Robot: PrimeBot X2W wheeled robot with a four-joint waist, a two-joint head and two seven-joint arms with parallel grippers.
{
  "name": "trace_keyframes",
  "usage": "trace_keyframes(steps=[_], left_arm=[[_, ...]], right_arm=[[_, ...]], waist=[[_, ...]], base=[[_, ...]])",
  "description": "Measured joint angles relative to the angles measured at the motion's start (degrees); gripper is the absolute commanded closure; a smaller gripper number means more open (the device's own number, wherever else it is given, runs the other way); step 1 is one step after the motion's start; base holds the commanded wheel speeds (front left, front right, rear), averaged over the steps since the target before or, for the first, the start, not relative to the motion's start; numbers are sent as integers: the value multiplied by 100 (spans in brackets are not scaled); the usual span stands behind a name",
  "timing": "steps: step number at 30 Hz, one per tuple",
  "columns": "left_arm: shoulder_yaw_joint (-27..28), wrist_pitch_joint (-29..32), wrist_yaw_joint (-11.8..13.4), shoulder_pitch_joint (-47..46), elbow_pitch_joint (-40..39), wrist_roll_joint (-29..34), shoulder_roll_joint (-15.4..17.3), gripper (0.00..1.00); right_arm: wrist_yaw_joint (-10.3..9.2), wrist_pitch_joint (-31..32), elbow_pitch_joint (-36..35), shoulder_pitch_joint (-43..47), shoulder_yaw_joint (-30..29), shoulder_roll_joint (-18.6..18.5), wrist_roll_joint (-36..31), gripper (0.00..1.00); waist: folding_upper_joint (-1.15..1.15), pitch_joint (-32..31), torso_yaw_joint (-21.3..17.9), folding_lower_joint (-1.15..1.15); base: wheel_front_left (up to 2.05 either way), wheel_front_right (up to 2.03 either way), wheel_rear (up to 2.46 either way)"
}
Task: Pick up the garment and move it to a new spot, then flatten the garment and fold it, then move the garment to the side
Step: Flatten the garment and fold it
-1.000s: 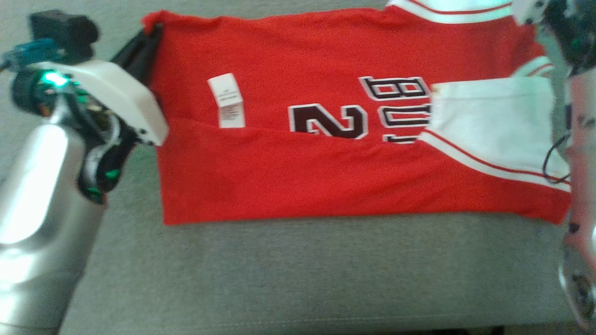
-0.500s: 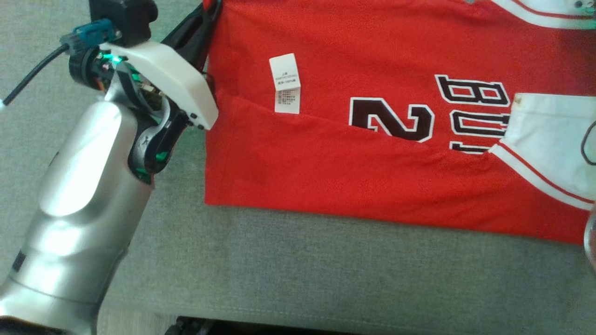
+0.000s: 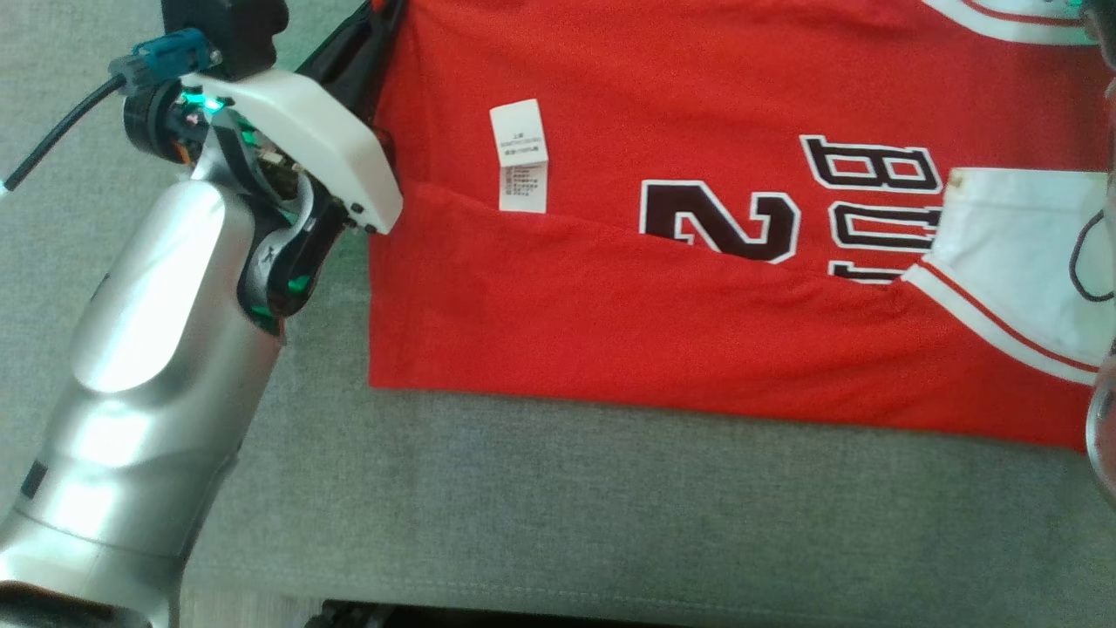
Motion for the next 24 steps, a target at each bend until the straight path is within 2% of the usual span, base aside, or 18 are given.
trace_keyframes(steps=[6,13,19,24], left_arm=[[29,-54,3,9,125,-2,127,100],[67,-109,3,356,219,-54,393,100],[146,-161,80,964,58,-142,706,100],[187,-176,165,1389,-136,-169,875,100]], right_arm=[[1,-609,204,2,135,23,315,100],[0,-1053,123,346,737,52,1319,100],[0,-1180,-771,1442,1545,-71,2446,100],[0,-1178,-1779,2303,1793,-330,3125,100]], waist=[[0,-199,-171,0],[0,-684,-417,-1],[0,-1169,-763,-1],[1,-1450,-995,-1]], base=[[0,0,0],[0,0,0],[0,0,0],[0,0,0]])
